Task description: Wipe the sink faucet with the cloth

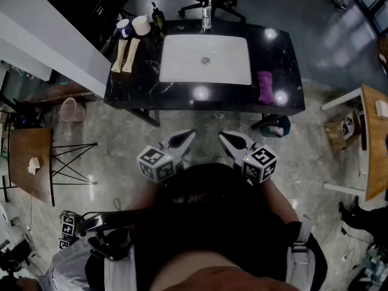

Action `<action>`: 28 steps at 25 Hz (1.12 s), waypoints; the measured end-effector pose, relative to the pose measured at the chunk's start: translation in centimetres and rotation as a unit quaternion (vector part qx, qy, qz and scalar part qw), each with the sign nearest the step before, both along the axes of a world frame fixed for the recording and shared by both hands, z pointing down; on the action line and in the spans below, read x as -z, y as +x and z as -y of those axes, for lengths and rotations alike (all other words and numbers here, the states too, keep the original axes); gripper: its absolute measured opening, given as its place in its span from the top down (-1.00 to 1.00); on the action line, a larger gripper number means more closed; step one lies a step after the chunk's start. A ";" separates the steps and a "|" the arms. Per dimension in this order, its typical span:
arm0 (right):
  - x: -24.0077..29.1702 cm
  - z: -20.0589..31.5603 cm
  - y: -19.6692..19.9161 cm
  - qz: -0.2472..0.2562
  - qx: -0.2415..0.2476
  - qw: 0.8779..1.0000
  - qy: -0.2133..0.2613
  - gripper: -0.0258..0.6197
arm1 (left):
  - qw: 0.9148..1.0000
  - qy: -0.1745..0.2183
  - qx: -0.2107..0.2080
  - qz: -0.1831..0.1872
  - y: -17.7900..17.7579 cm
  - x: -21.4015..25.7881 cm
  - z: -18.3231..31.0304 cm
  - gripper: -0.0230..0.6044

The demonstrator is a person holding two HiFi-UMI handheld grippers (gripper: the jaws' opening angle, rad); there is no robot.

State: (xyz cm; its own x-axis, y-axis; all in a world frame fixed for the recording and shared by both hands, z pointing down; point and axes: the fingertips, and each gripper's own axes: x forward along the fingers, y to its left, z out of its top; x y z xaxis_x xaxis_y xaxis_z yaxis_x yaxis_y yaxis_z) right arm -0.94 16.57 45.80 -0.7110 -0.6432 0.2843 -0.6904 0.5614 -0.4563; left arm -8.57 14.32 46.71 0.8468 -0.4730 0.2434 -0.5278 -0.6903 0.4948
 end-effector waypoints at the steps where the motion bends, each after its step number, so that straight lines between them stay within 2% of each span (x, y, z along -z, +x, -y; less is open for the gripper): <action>1: 0.0 0.0 0.0 0.000 0.000 1.000 0.000 0.89 | 1.000 -0.001 0.000 -0.001 0.1 0.1 0.0 0.95; 13: -0.3 0.0 1.5 -0.001 0.002 1.000 -0.003 0.89 | 1.000 -0.006 -0.002 -0.003 1.9 -0.2 0.1 0.95; 18: -1.0 0.6 2.9 0.019 0.009 1.000 -0.019 0.88 | 1.000 -0.010 0.008 -0.007 2.7 -0.2 0.5 0.95; 22: -1.4 2.3 6.6 0.015 -0.024 0.999 -0.026 0.86 | 0.999 -0.018 0.025 -0.019 4.0 0.1 0.7 0.95; 24: -1.7 3.7 9.4 0.006 -0.055 0.998 -0.032 0.69 | 0.999 -0.019 0.033 -0.019 4.4 0.0 0.7 0.95; 26: -2.1 5.8 13.4 -0.018 -0.100 0.994 -0.040 0.65 | 0.999 -0.021 0.041 -0.017 4.8 -0.1 0.7 0.95; 28: -3.2 8.3 18.1 -0.064 -0.148 0.985 -0.056 0.65 | 0.998 -0.027 0.048 -0.014 5.1 -0.4 0.6 0.95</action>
State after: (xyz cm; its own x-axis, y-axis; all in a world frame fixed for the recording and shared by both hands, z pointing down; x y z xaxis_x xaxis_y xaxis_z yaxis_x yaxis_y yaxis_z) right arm 17.17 8.25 49.02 -0.4499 -0.7770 0.4404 -0.8725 0.2772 -0.4023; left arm -3.46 13.74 47.11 0.8053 -0.5391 0.2467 -0.5751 -0.6093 0.5459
